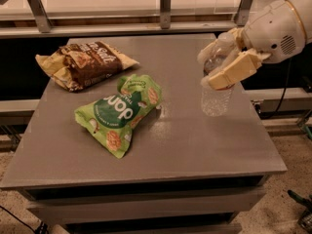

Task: Pick water bottle

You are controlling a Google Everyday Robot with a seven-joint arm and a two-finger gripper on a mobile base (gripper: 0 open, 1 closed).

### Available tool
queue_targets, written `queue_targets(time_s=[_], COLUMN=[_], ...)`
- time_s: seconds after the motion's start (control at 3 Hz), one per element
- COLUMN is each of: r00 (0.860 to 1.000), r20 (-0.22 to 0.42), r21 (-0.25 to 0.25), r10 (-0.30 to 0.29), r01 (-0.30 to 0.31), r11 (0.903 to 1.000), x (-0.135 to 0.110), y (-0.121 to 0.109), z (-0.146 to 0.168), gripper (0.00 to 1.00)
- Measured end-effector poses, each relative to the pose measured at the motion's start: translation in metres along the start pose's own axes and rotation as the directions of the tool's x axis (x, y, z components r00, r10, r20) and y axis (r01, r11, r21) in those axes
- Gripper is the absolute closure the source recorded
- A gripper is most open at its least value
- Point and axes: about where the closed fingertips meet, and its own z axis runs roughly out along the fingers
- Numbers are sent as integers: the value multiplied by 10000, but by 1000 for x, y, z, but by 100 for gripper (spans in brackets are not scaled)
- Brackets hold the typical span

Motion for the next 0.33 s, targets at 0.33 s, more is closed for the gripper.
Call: queue_targets(time_s=[0.33], r00=[10000], r20=[0], r21=[0], r10=[-1], r01=[1], r11=[10000], x=[0], y=[0], z=[0], gripper=[100])
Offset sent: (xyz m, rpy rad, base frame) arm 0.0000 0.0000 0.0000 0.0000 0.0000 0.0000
